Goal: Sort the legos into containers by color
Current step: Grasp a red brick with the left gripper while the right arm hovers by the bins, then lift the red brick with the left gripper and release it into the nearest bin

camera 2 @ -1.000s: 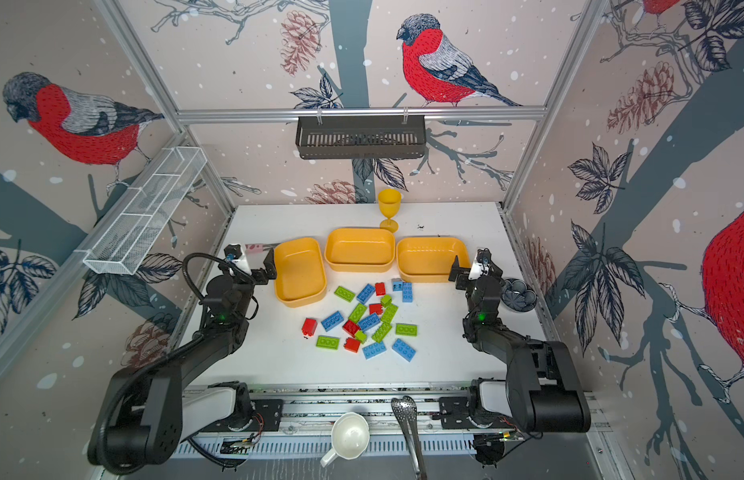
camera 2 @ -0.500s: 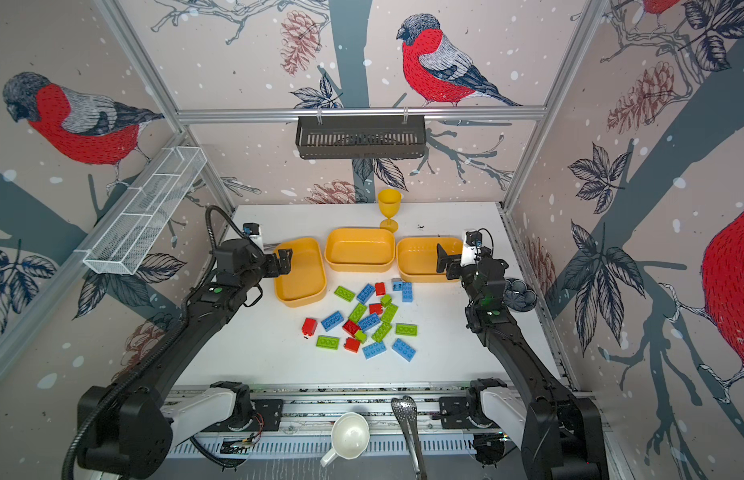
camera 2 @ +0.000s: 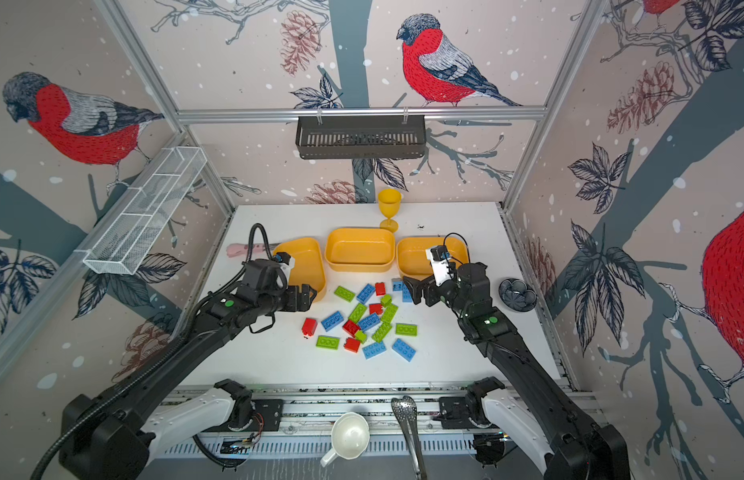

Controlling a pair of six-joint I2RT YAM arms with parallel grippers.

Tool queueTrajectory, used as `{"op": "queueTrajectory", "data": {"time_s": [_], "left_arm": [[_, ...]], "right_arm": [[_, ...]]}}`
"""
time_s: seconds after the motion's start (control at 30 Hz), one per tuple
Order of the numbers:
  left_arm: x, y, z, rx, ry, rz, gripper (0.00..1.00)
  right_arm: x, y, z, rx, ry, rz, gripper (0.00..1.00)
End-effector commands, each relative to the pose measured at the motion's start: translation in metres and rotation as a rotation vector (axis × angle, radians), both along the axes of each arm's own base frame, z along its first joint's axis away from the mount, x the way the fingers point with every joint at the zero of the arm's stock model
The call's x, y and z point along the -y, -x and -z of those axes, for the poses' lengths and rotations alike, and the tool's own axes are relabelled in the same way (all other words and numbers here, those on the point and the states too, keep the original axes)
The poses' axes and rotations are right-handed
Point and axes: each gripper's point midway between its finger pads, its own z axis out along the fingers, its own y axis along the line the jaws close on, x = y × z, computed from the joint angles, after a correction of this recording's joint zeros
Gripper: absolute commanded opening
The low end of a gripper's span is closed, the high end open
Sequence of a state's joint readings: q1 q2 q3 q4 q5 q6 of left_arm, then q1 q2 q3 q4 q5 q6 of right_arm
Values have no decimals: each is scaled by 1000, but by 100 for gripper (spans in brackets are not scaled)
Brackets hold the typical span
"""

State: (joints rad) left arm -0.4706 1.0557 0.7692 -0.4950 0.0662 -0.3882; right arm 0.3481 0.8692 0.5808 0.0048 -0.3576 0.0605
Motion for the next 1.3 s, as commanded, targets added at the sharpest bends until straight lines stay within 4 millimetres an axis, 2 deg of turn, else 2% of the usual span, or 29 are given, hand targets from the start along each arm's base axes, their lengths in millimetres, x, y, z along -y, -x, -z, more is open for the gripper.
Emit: {"op": "queueTrajectory", "data": {"time_s": [0.0, 0.13, 0.23, 0.37, 0.63, 0.83, 1.0, 1.07, 1.13, 1.27], "left_arm": [[-6, 16, 23, -76, -35, -86, 93], [-1, 30, 43, -88, -45, -73, 88], [-6, 37, 58, -103, -55, -92, 82], [-5, 35, 67, -79, -44, -92, 76], [0, 28, 89, -94, -111, -46, 69], [3, 25, 104, -138, -167, -18, 59], [5, 27, 118, -175, -209, 1, 46], [4, 28, 119, -183, -213, 1, 36], [3, 30, 118, -197, -220, -3, 31], [5, 32, 99, -204, -193, -11, 31]], "right_arm": [[-11, 17, 8, -55, 9, -73, 99], [-19, 28, 12, -57, 28, -108, 99], [-22, 32, 17, -71, 38, -118, 100], [-26, 37, 24, -85, 50, -133, 99], [-29, 46, 36, -113, 69, -153, 99], [-29, 49, 40, -123, 69, -151, 99], [-27, 50, 43, -126, 80, -142, 99], [-27, 50, 42, -125, 82, -141, 100], [-26, 51, 41, -124, 83, -139, 99], [-26, 52, 37, -115, 77, -143, 100]]}}
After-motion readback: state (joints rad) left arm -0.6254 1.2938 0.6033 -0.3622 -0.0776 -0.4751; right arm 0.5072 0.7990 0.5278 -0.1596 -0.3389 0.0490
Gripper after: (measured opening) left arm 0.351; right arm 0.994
